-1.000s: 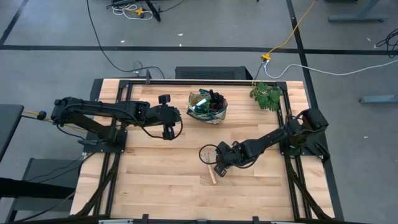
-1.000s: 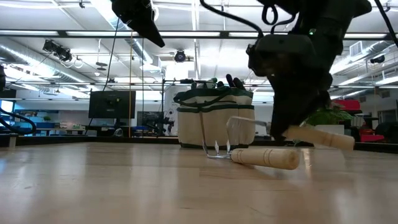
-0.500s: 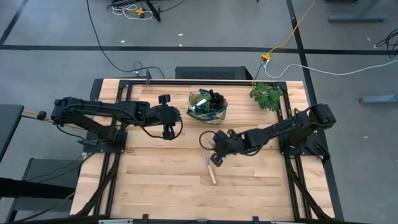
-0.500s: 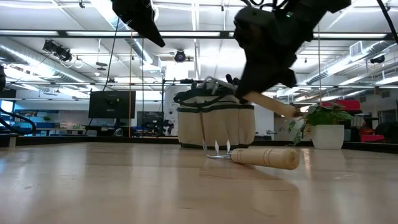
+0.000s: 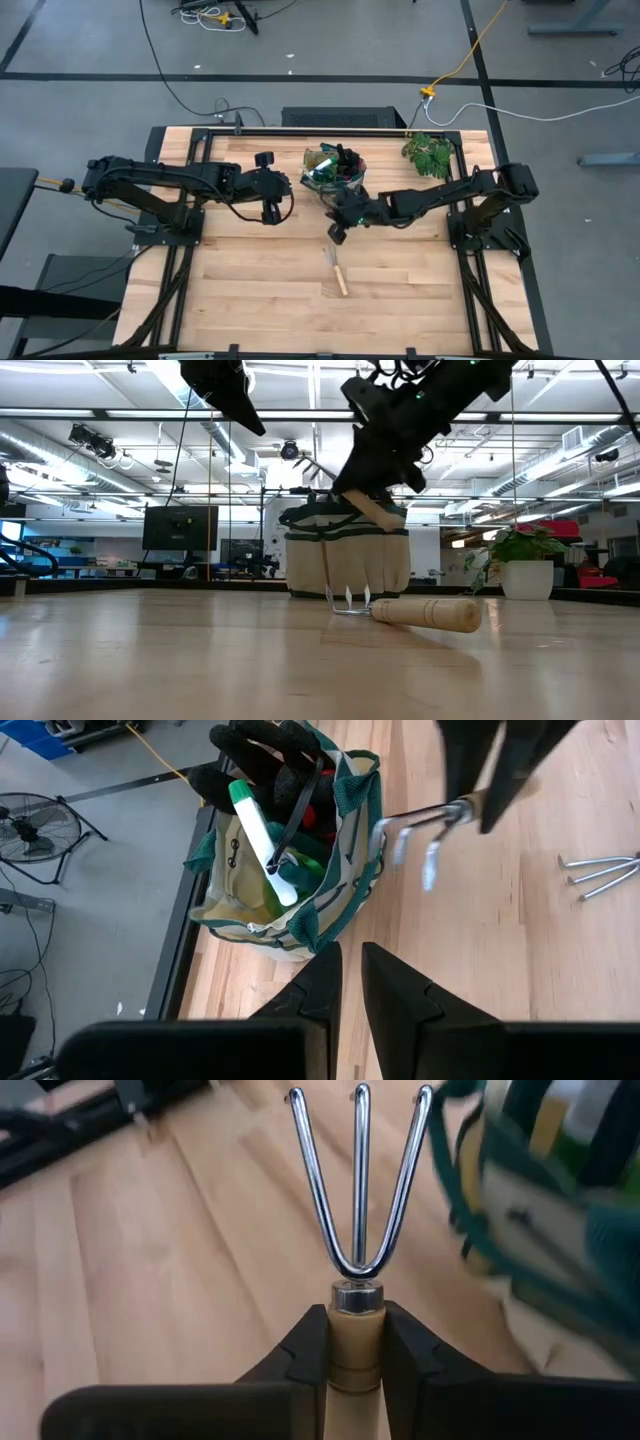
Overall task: Pick & Place Garden tools in Gardening bag
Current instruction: Put the right hand cultivator into the tool bag
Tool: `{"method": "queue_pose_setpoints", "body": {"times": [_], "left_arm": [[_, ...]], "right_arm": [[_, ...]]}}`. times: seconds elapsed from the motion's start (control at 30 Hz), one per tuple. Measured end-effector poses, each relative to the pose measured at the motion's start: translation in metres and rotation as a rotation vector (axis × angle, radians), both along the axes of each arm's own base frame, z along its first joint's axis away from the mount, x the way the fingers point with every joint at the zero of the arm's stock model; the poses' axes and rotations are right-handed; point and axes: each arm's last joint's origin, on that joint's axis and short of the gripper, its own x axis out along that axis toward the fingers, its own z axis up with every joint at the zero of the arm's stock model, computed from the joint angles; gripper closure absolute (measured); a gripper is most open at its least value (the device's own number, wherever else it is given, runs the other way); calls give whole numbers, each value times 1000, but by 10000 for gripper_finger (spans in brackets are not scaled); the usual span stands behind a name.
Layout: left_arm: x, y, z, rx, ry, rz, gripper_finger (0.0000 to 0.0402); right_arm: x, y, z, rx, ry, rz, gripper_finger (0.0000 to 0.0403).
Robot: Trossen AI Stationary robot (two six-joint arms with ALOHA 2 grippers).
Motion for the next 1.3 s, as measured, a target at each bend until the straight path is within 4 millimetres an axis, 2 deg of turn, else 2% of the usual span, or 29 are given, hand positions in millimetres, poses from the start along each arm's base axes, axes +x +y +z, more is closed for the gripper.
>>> {"method": "queue_pose_setpoints", "body": {"times": [0.23, 0.57, 1.3], "left_arm": [[0, 0, 0, 0, 0, 0, 353], [0, 0, 0, 0, 0, 1, 353], [0, 0, 0, 0, -3, 0, 353]], "right_arm": [[6, -19, 13, -61, -99, -1, 350], [-2, -35, 42, -199, -208, -97, 350], [-1, -82, 56, -347, -294, -228, 350]]}}
